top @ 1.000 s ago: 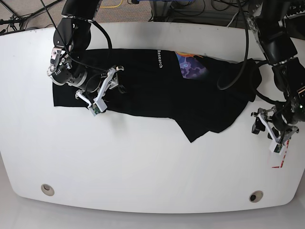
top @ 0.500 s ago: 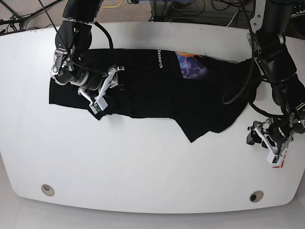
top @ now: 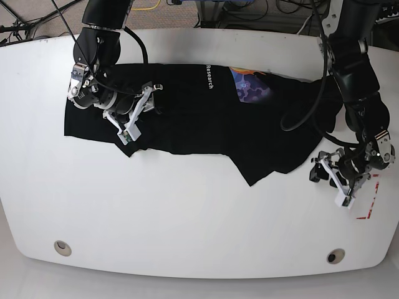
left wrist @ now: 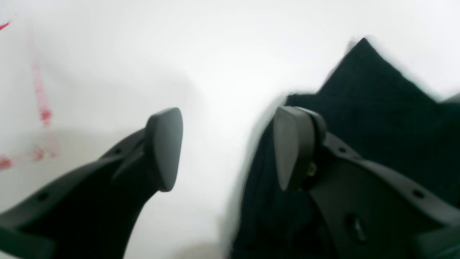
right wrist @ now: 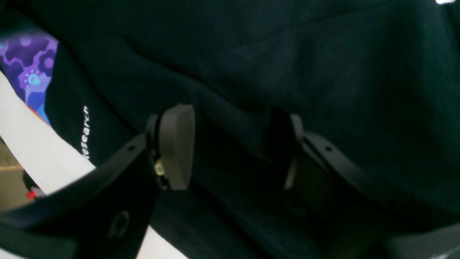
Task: Fold the T-shirt properly
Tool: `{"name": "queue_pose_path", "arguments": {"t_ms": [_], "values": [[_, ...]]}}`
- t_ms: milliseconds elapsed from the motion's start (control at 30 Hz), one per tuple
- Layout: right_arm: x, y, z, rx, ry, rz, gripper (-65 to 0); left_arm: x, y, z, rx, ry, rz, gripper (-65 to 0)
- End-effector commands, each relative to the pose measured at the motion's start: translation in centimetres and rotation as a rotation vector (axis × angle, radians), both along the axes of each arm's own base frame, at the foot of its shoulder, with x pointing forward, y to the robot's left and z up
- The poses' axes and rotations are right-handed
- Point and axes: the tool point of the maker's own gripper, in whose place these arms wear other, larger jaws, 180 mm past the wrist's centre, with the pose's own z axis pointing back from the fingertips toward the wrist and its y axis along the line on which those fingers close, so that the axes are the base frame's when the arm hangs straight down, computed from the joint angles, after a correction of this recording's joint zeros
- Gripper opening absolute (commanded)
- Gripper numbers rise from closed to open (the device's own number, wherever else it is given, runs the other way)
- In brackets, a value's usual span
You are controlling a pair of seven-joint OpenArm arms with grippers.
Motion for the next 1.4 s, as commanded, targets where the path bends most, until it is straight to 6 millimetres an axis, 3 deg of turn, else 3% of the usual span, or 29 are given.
{"name": "queue_pose_path", "arguments": {"t_ms": [0, 533, 1033, 1367], "values": [[0.8, -0.2, 1.1, 0.009, -0.036, -0.019, -33.1, -2.0, 1.2, -1.3, 0.043, 0.059, -0.002, -27.5], [2.3, -0.3, 2.9, -0.001, -0.095, -0.022, -33.1, -1.9, 1.4, -0.8, 0.055, 0.045, -0.003, -27.4], [2.3, -0.2, 3.0, -0.003, -0.092, -0.017, -33.1, -0.2, 1.7, 3.7, 0.137, -0.050, -0.020, -27.4], [4.4, -1.1, 4.6, -0.029, -0.147, -0.017, -33.1, -0.1, 1.7, 3.9, 0.139, -0.046, -0.023, -27.2]]}}
